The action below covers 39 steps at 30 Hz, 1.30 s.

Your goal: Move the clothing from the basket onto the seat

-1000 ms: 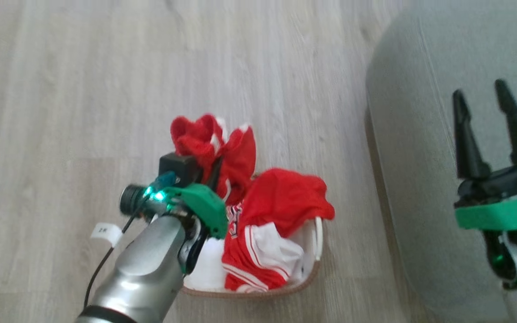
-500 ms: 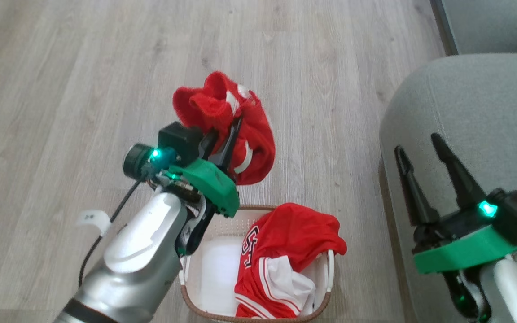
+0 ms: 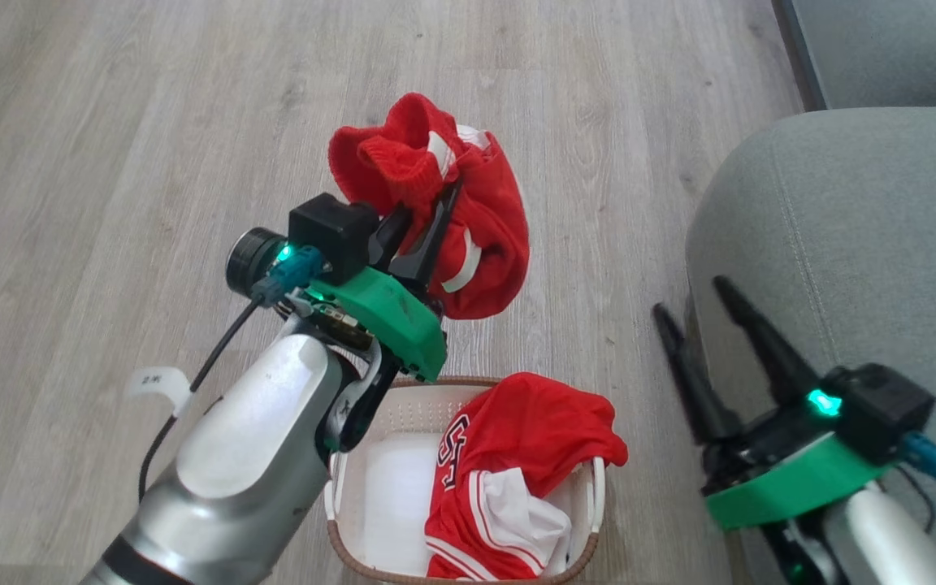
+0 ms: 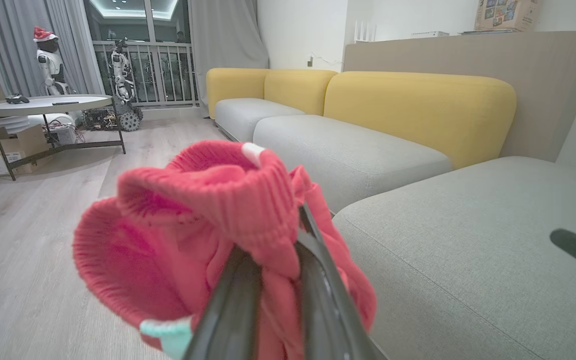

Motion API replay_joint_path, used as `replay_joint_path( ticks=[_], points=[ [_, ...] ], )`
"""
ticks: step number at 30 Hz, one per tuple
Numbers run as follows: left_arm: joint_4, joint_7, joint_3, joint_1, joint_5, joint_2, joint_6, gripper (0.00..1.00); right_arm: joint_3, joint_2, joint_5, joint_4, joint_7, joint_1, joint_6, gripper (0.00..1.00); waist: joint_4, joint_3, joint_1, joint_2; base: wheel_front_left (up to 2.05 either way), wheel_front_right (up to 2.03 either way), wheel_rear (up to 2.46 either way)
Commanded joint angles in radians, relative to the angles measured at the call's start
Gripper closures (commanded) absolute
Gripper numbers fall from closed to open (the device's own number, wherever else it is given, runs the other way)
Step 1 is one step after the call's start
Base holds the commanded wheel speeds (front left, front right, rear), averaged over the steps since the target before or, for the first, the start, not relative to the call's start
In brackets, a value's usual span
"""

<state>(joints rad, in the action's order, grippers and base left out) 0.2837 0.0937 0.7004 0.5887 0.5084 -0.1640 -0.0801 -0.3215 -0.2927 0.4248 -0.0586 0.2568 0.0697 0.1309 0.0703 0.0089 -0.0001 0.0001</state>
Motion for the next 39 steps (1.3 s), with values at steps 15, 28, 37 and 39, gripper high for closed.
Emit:
replay_joint_path(
  ticks=[15,28,37,39],
  points=[
    [-0.067,-0.013,0.018,0.052,0.009,0.024,0.007,1.0,-0.281,0.022,0.023,0.223,0.005,0.299,0.0,0.0,0.04,0.002,0.0001,-0.0001,0.0,0.0,0.0],
    [-0.085,-0.026,0.074,0.053,0.02,0.061,0.023,1.0,-0.349,0.076,0.095,0.452,0.005,0.464,0.0,0.0,0.088,0.014,0.0001,-0.0001,0.0,0.0,0.0],
    [-0.08,-0.021,0.085,0.049,0.026,0.068,0.016,1.0,-0.346,0.073,0.1,0.43,0.005,0.476,0.0,1.0,0.099,0.03,0.0001,-0.0001,0.0,0.0,0.0],
    [-0.078,-0.018,0.084,0.048,0.027,0.066,0.013,1.0,-0.341,0.069,0.101,0.424,0.005,0.473,0.0,1.0,0.099,0.031,0.0001,-0.0001,0.0,0.0,0.0]
  ],
)
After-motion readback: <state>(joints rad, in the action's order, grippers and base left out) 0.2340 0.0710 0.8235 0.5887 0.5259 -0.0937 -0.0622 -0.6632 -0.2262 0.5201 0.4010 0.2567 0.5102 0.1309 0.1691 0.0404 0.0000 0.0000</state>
